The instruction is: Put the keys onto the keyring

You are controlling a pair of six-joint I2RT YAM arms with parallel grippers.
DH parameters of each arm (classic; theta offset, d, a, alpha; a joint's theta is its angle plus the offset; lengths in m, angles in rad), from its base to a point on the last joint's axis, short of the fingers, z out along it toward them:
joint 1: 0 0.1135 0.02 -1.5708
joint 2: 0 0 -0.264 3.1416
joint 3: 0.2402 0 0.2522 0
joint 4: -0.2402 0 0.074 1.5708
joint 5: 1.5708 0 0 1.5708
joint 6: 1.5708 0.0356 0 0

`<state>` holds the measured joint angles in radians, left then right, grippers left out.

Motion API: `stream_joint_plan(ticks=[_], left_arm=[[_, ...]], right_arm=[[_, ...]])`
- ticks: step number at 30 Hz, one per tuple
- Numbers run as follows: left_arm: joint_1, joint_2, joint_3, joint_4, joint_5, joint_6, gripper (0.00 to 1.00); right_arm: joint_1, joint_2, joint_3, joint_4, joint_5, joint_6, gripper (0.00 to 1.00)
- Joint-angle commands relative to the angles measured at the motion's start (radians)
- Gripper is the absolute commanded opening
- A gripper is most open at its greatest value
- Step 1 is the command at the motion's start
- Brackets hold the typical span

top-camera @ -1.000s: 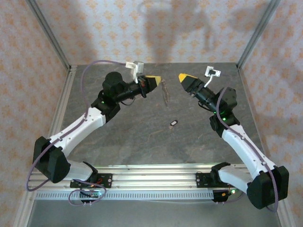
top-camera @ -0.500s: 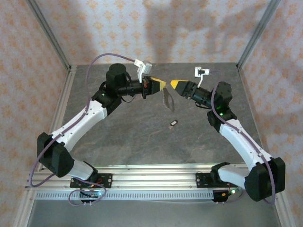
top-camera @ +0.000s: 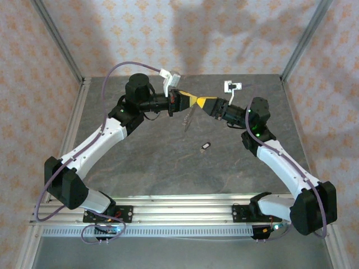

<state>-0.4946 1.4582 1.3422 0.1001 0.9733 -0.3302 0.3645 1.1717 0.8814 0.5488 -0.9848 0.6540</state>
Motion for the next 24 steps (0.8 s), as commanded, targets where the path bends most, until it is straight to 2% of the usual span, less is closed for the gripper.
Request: stream_joint_plan(ticks=[1, 6, 8, 12, 13, 15, 18, 19, 21, 24], left_arm=[[0.005, 0.006, 0.043, 0.021, 0.039, 0.014, 0.0], [0.005, 0.013, 0.046, 0.02, 0.05, 0.013, 0.0], [0.006, 0.014, 0.048, 0.019, 0.051, 0.011, 0.0], [0.004, 0.011, 0.041, 0.049, 0.015, -0.03, 0.0], [0.004, 0.003, 0.029, 0.068, -0.02, -0.05, 0.07], [0.005, -0.021, 0.002, 0.104, -0.115, -0.101, 0.3], [0.004, -0.089, -0.077, 0.148, -0.368, -0.187, 0.5], [0.006, -0.114, -0.104, 0.151, -0.453, -0.197, 0.54], [0.006, -0.155, -0.152, 0.192, -0.552, -0.266, 0.57], [0.006, -0.174, -0.219, 0.288, -0.581, -0.344, 0.57]], right_arm=[[0.01, 0.005, 0.028, 0.066, -0.008, -0.001, 0.23], [0.013, 0.006, 0.031, 0.083, -0.002, 0.008, 0.1], [0.014, 0.006, 0.035, 0.094, 0.001, 0.015, 0.0], [0.022, 0.007, 0.022, 0.139, 0.047, 0.048, 0.0], [0.024, 0.006, 0.006, 0.16, 0.085, 0.06, 0.0], [0.028, 0.007, -0.026, 0.224, 0.144, 0.096, 0.0], [0.032, 0.006, -0.061, 0.305, 0.213, 0.139, 0.0], [0.035, 0.006, -0.069, 0.326, 0.231, 0.149, 0.0], [0.043, 0.006, -0.078, 0.354, 0.263, 0.162, 0.0], [0.054, 0.006, -0.079, 0.386, 0.304, 0.171, 0.0]])
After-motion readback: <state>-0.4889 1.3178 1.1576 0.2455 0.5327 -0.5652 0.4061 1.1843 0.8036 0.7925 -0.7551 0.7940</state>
